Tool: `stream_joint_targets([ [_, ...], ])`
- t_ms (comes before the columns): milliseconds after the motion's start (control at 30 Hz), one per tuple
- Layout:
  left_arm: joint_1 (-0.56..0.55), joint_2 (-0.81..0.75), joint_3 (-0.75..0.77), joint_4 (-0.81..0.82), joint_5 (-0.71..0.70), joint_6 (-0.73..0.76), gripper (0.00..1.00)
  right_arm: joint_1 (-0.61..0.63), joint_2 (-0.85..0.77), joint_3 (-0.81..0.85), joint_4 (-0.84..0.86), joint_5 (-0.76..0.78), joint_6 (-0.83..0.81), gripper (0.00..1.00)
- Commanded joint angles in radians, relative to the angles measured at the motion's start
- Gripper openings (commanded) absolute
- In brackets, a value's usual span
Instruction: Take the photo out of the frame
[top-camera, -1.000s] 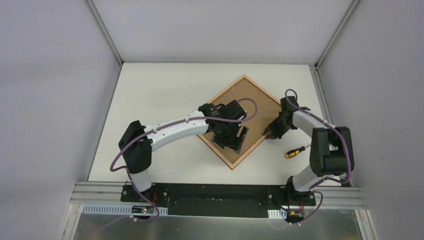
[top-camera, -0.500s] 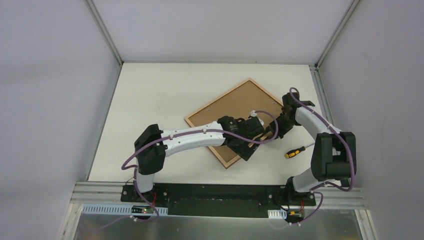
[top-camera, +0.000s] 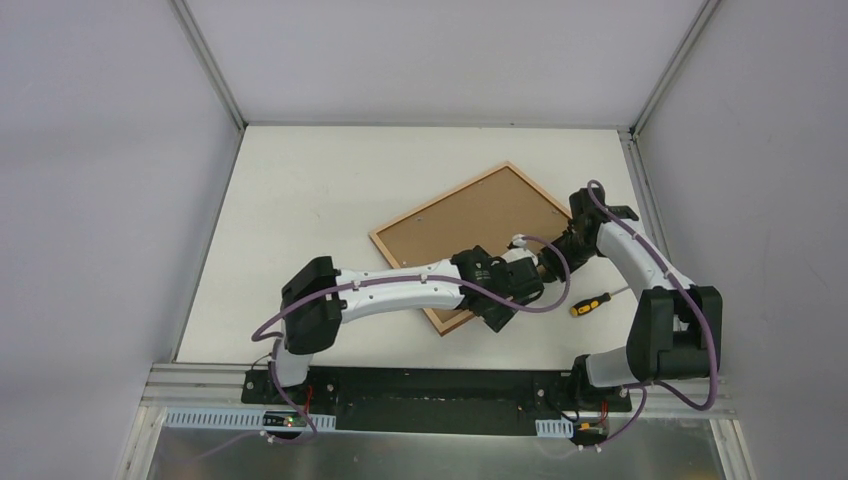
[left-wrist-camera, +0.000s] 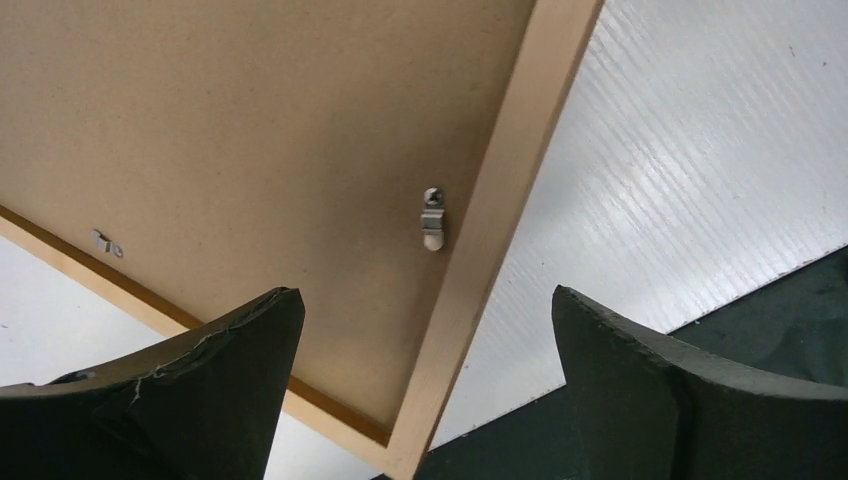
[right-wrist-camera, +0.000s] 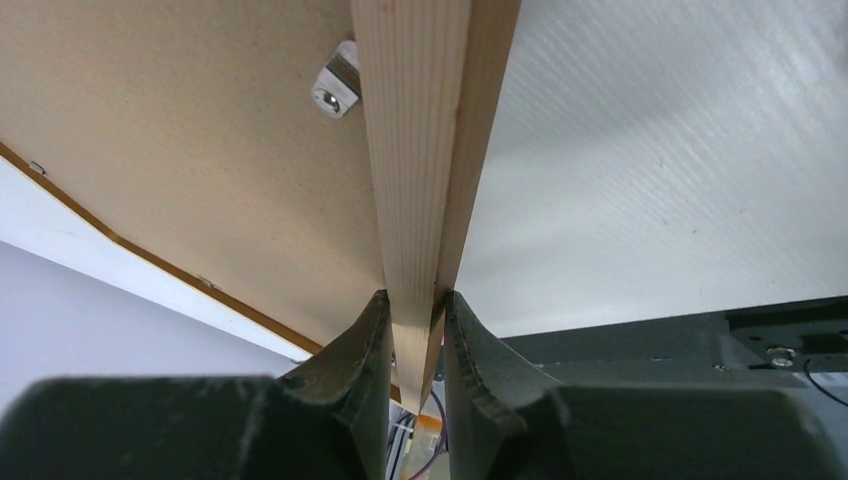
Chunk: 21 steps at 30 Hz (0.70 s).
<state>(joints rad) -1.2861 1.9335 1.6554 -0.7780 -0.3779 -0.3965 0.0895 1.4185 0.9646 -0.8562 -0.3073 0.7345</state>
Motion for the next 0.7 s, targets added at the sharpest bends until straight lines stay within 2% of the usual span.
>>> stream_joint_targets([
  [0,-0.053,0.054,0.062,-0.062,-0.119,0.014,0.99,0.003,-0.063,0.029,-0.053,-0.110,0.042,0.00],
  [67,-0.087,0.086,0.083,-0.076,-0.190,0.045,0.98,0.003,-0.077,0.031,-0.065,-0.107,0.054,0.00],
  [233,-0.151,0.189,0.152,-0.155,-0.480,0.109,0.95,0.002,-0.078,0.047,-0.096,-0.125,0.053,0.00],
  [367,-0.162,0.246,0.177,-0.176,-0.635,0.159,0.90,0.003,-0.088,0.058,-0.103,-0.121,0.052,0.00],
  [433,-0.160,0.254,0.178,-0.174,-0.665,0.187,0.82,0.001,-0.091,0.058,-0.108,-0.124,0.052,0.00],
  [533,-0.157,0.267,0.176,-0.174,-0.685,0.214,0.58,0.003,-0.102,0.050,-0.110,-0.123,0.054,0.00],
  [667,-0.157,0.265,0.172,-0.173,-0.678,0.246,0.39,0.002,-0.125,0.040,-0.110,-0.123,0.055,0.00],
])
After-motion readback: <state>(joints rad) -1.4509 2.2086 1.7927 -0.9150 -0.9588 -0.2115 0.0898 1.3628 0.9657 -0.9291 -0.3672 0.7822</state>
